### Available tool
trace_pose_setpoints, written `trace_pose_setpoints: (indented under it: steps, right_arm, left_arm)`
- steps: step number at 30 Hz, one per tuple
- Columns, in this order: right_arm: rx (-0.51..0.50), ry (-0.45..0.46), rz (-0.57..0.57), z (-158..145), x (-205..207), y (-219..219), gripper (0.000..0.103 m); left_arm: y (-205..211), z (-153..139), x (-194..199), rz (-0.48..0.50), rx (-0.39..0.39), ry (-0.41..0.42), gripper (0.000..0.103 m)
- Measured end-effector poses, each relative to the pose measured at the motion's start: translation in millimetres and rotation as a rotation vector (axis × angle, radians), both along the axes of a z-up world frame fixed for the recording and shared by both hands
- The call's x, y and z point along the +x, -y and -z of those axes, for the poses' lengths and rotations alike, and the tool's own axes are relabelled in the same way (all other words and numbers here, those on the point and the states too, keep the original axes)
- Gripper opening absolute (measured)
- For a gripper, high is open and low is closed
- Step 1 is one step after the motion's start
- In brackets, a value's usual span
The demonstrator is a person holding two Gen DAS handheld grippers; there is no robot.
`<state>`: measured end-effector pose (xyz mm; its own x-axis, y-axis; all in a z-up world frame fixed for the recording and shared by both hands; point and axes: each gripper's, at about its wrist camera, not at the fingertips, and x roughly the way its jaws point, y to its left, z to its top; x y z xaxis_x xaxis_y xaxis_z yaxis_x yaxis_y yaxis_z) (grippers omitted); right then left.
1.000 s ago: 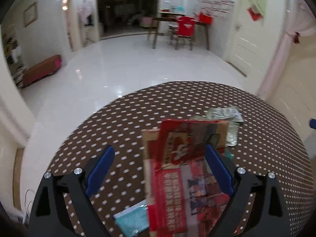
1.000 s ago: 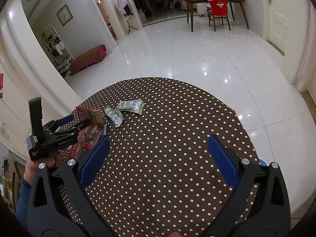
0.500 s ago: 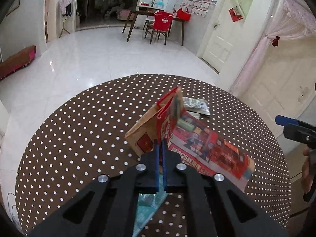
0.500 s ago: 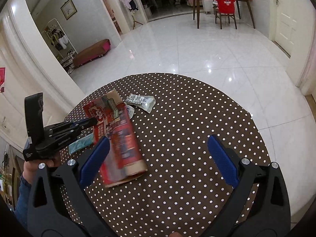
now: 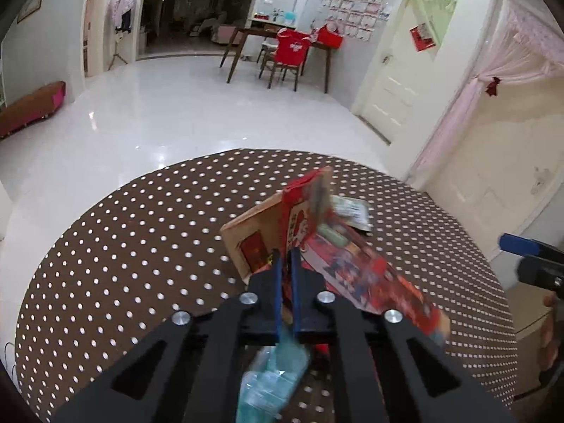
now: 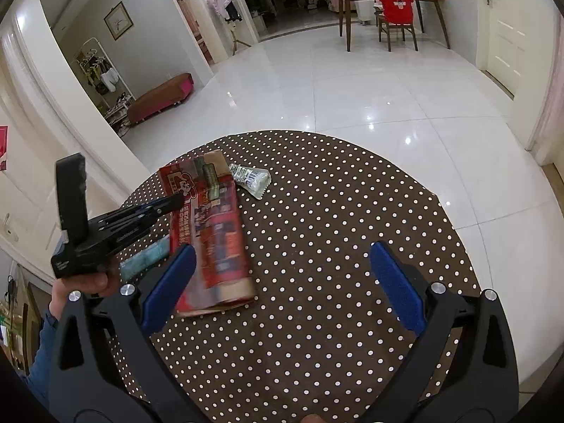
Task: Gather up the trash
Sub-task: 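Grasp the red printed box with the left tool, then grasp the foil packet with the right tool while the left tool holds the red box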
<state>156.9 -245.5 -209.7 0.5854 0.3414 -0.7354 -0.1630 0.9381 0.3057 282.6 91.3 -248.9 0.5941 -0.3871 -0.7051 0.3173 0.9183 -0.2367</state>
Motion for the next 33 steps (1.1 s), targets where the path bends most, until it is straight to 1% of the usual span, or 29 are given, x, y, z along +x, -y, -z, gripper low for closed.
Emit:
trace_pose_setpoints:
  steps: [3, 6, 9, 14, 18, 20, 22, 23, 24, 25, 26, 27, 28, 33]
  right_arm:
    - [-0.006, 0.000, -0.006, 2.0, 2.0, -4.3, 0.097]
    - [-0.009, -0.002, -0.018, 7.1, 7.9, -9.0, 0.097]
    - [-0.025, -0.004, -0.036, 10.8, 20.4, -18.1, 0.097]
    - [-0.068, -0.024, -0.092, 28.0, 56.3, -42.2, 0.097]
    - [-0.120, 0.003, -0.150, 41.4, 91.0, -71.0, 0.097]
    - [-0.160, 0.016, -0.168, 47.2, 106.5, -83.8, 0.094]
    - [-0.191, 0.004, -0.187, 56.6, 122.7, -94.3, 0.073]
    - [-0.209, -0.002, -0.194, 61.4, 128.0, -98.1, 0.071]
    - [-0.234, 0.020, -0.204, 61.1, 128.7, -102.0, 0.058]
    - [-0.261, 0.031, -0.223, 60.9, 127.9, -106.3, 0.035]
    - [-0.275, 0.036, -0.236, 60.1, 126.6, -108.4, 0.025]
    - [-0.270, 0.031, -0.244, 59.0, 123.8, -107.1, 0.020]
    - [-0.245, 0.023, -0.241, 58.6, 120.8, -102.4, 0.018]
    - [-0.161, 0.037, -0.183, 52.4, 91.4, -64.1, 0.017]
  left_arm:
    - [-1.3, -9.4, -14.2, -0.008, -0.026, 0.029, 0.000]
    - [-13.0, -18.5, -29.4, -0.031, -0.056, 0.054, 0.000]
    - [-25.4, -26.5, -49.3, -0.061, -0.069, 0.080, 0.000]
    - [-34.4, -32.8, -81.1, -0.086, -0.058, 0.096, 0.000]
    - [-44.2, -30.3, -97.2, -0.112, -0.061, 0.088, 0.000]
    - [-45.6, -30.5, -101.8, -0.120, -0.062, 0.087, 0.000]
    - [-46.0, -30.1, -106.9, -0.125, -0.055, 0.085, 0.000]
    - [-45.7, -29.8, -108.5, -0.126, -0.051, 0.086, 0.000]
    - [-46.8, -29.0, -109.4, -0.127, -0.049, 0.086, 0.000]
    - [-46.6, -28.7, -110.5, -0.129, -0.048, 0.086, 0.000]
    - [-49.2, -26.3, -115.4, -0.129, -0.048, 0.087, 0.000]
    - [-47.8, -27.0, -115.4, -0.128, -0.049, 0.089, 0.000]
    - [-46.5, -27.5, -113.7, -0.125, -0.051, 0.090, 0.000]
    - [-28.1, -37.3, -106.5, -0.084, -0.044, 0.115, 0.000]
